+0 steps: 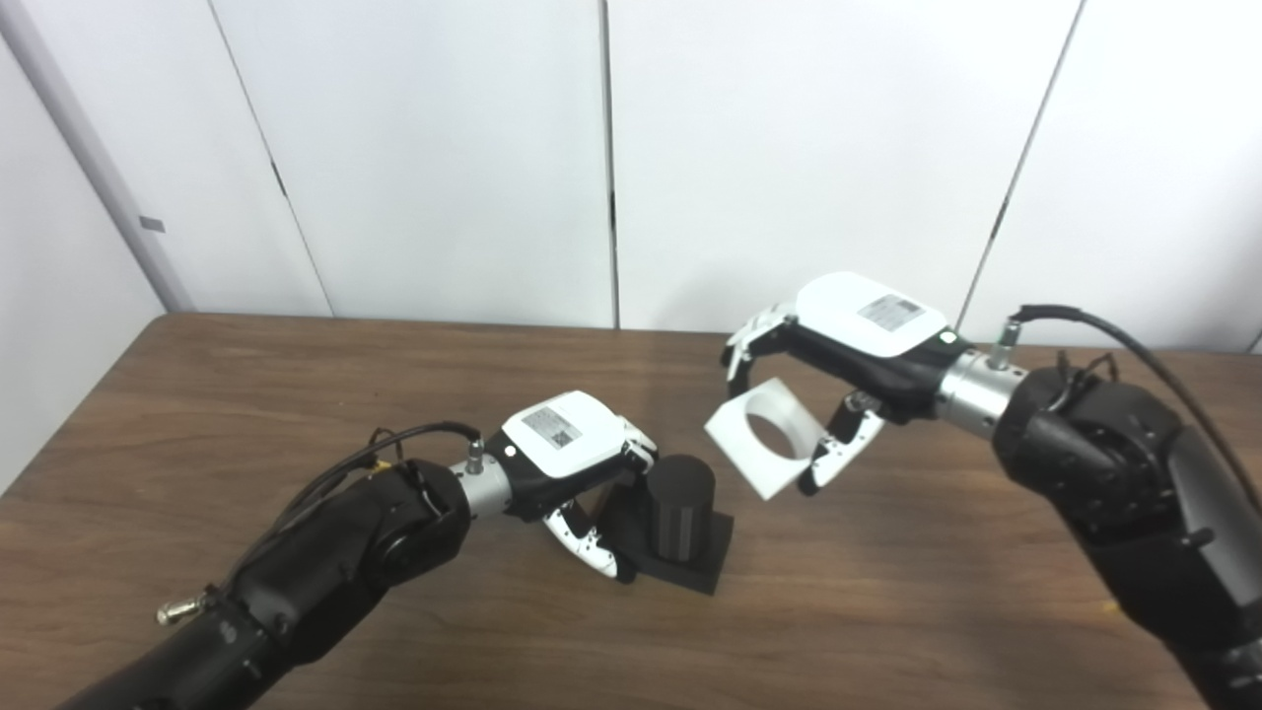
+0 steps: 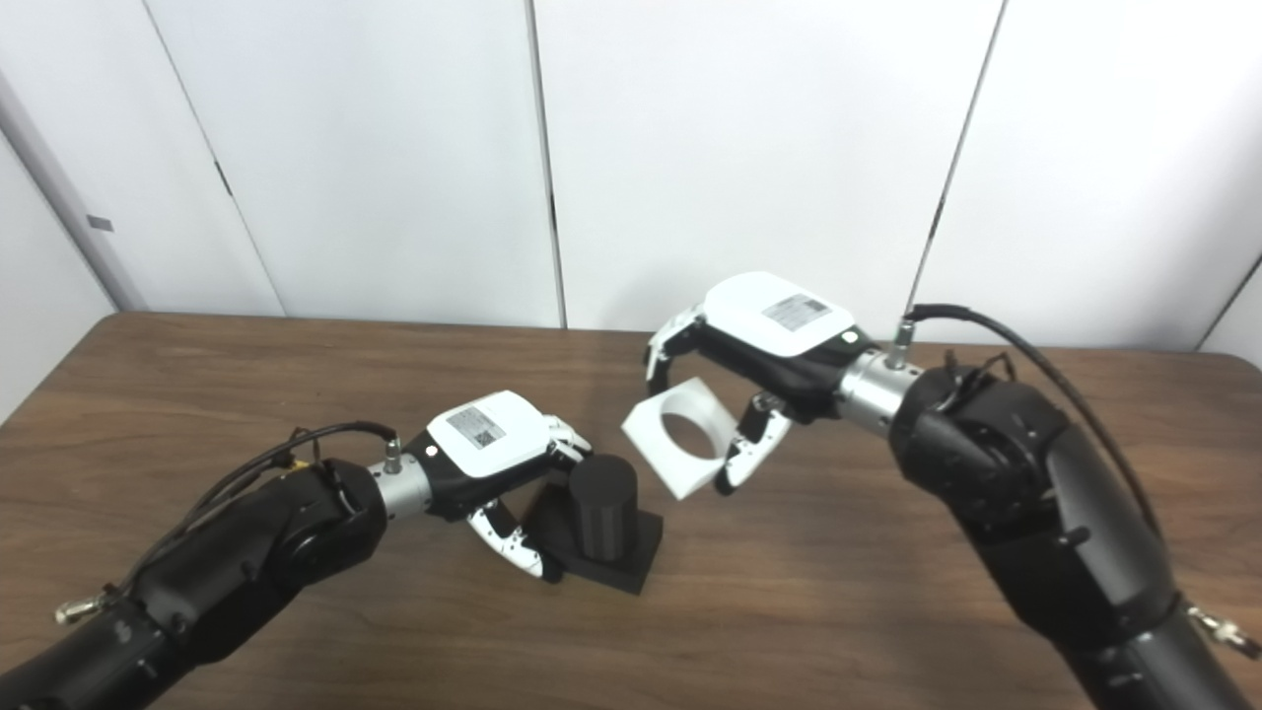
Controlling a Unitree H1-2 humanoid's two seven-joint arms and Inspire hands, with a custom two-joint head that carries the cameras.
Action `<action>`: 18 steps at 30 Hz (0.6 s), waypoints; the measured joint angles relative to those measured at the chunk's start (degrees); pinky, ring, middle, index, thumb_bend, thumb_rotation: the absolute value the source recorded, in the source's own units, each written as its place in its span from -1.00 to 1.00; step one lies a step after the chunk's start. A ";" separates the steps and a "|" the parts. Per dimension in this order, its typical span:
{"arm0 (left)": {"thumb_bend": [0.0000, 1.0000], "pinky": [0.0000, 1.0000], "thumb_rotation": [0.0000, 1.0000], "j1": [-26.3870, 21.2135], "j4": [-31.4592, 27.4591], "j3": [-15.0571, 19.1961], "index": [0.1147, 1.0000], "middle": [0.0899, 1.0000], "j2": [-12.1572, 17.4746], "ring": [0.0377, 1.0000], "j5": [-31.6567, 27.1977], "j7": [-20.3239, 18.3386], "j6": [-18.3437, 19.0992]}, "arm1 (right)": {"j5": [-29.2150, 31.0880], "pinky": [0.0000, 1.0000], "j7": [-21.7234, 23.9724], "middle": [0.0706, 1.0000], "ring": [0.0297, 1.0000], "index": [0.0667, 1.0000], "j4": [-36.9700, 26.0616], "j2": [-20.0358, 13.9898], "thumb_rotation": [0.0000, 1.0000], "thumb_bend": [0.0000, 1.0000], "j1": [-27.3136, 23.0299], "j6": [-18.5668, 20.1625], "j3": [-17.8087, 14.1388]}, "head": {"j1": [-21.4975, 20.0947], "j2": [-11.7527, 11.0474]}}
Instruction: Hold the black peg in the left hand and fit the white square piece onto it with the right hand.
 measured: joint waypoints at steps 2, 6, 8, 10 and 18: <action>0.03 0.44 -0.83 -0.02 -0.05 -0.01 -0.15 0.60 -0.07 0.63 0.02 -0.07 0.07 | -0.07 0.37 0.00 0.48 0.60 -0.12 0.00 0.80 -0.73 0.04 0.00 -0.01 0.09 | 0.18 0.09; 0.04 0.45 -0.83 -0.03 -0.19 -0.03 -0.15 0.60 -0.10 0.63 0.12 -0.29 0.17 | -0.09 0.36 -0.09 0.47 0.59 -0.12 0.24 2.36 -0.73 0.04 0.00 -0.41 0.19 | 0.53 0.09; 0.03 0.46 -0.83 -0.06 -0.31 -0.03 -0.15 0.61 -0.11 0.63 0.21 -0.49 0.20 | -0.17 0.37 -0.17 0.47 0.58 -0.12 0.63 2.98 -0.73 0.04 0.00 -0.48 0.35 | 0.61 0.17; 0.03 0.47 -0.83 -0.07 -0.46 -0.03 -0.15 0.60 -0.11 0.63 0.23 -0.71 0.34 | -0.23 0.38 -0.17 0.47 0.59 -0.12 0.75 3.62 -0.73 0.04 -0.01 -0.47 0.48 | 0.62 0.18; 0.03 0.46 -0.83 -0.22 -0.51 -0.04 -0.15 0.61 -0.47 0.63 0.54 -0.93 0.88 | -0.85 0.41 -0.16 0.47 0.59 -0.12 2.04 5.26 -0.73 0.04 -0.48 -0.42 0.99 | 0.88 0.35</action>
